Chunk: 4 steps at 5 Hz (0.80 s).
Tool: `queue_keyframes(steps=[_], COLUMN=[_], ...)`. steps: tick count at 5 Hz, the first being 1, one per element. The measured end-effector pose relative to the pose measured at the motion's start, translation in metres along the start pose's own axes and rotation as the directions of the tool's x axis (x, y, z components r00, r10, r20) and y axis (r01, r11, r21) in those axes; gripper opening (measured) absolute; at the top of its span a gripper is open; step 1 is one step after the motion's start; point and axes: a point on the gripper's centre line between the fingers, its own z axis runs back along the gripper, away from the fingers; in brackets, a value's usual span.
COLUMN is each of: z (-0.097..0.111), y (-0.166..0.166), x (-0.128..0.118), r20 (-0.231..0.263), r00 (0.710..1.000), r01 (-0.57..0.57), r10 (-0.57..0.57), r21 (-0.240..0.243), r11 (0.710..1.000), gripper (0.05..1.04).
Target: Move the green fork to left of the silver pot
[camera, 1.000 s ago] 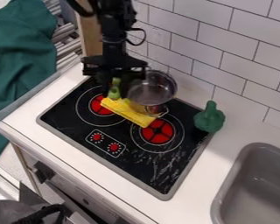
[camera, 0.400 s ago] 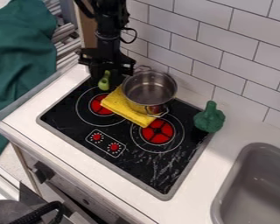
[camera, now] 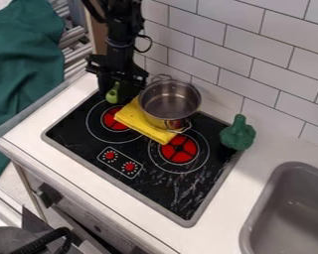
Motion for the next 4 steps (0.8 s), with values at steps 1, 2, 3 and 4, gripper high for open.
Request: queue_keyframes(steps=[1, 2, 3, 4], z=[-0.01, -0.019, -0.021, -0.018], y=[0.009, 0.007, 0.008, 0.007], x=[-0.007, -0.009, -0.01, -0.016], r20=[-0.021, -0.032, -0.038, -0.018], r00=[1.0, 0.999, 0.999, 0.999], r01=[0.006, -0.018, -0.027, -0.028], r10=[-0.007, 0.016, 0.024, 0.027], r21=[-0.017, -0.056, -0.083, -0.101], r11=[1.0, 0.998, 0.996, 0.994], gripper=[0.381, 0.451, 0.758, 0.991])
